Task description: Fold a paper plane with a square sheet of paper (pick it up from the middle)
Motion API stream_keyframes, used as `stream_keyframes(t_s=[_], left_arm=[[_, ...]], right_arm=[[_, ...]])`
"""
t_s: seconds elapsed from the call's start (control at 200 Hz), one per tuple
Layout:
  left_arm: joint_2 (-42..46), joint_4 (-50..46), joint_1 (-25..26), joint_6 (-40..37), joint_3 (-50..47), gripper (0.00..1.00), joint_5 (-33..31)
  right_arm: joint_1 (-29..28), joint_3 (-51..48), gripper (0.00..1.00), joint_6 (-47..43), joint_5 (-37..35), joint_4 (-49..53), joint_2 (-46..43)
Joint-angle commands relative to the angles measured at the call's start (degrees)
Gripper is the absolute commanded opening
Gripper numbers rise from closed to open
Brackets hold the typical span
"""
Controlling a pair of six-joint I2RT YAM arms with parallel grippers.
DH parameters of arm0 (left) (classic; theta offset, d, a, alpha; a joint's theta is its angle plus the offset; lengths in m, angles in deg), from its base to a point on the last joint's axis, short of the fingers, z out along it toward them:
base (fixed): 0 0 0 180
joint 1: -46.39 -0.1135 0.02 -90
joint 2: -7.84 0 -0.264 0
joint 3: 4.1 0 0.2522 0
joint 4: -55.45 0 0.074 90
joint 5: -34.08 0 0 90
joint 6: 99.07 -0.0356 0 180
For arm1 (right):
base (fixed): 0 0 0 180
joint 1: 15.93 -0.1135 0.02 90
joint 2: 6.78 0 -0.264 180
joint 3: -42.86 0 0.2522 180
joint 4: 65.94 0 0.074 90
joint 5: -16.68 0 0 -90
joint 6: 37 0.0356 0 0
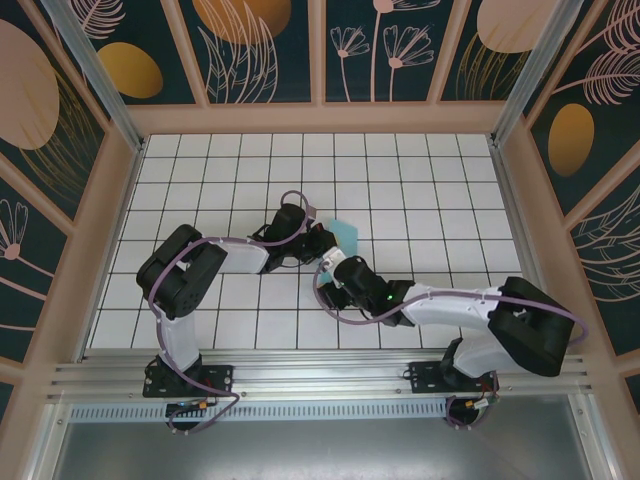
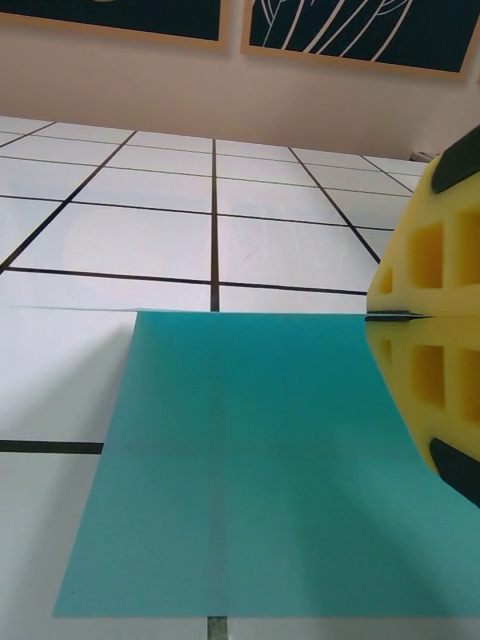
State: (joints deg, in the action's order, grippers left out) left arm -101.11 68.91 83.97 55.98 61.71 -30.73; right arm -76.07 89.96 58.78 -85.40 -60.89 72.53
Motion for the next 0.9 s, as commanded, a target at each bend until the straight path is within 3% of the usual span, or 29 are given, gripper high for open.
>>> stream_keyframes(t_s=[0.0, 0.37, 0.57, 0.646, 0.896], left_arm=[[0.7, 0.8, -0.4, 0.5, -0.3, 0.00, 0.2], [0.1, -1.0, -0.3, -0.4, 1.0, 0.00, 0.4], [0.4, -2.2, -0.3, -1.2, 1.3, 0.01, 0.1], [0.7, -3.0, -0.3, -1.7, 1.2, 0.05, -0.4], [7.0, -11.4, -0.4, -5.8, 0.6, 0.33, -9.0]], right_arm=[[-0.9, 2.9, 0.55, -1.1, -7.7, 1.0, 2.7], [-1.0, 4.2, 0.30, 0.8, -9.4, 3.9, 3.5], [-1.0, 3.9, 0.07, 2.1, -10.1, 4.7, 2.7], [-1.0, 4.0, 0.00, 2.4, -9.8, 4.5, 2.4], [0.7, 5.5, 0.00, 7.2, -3.8, 5.3, 3.5]])
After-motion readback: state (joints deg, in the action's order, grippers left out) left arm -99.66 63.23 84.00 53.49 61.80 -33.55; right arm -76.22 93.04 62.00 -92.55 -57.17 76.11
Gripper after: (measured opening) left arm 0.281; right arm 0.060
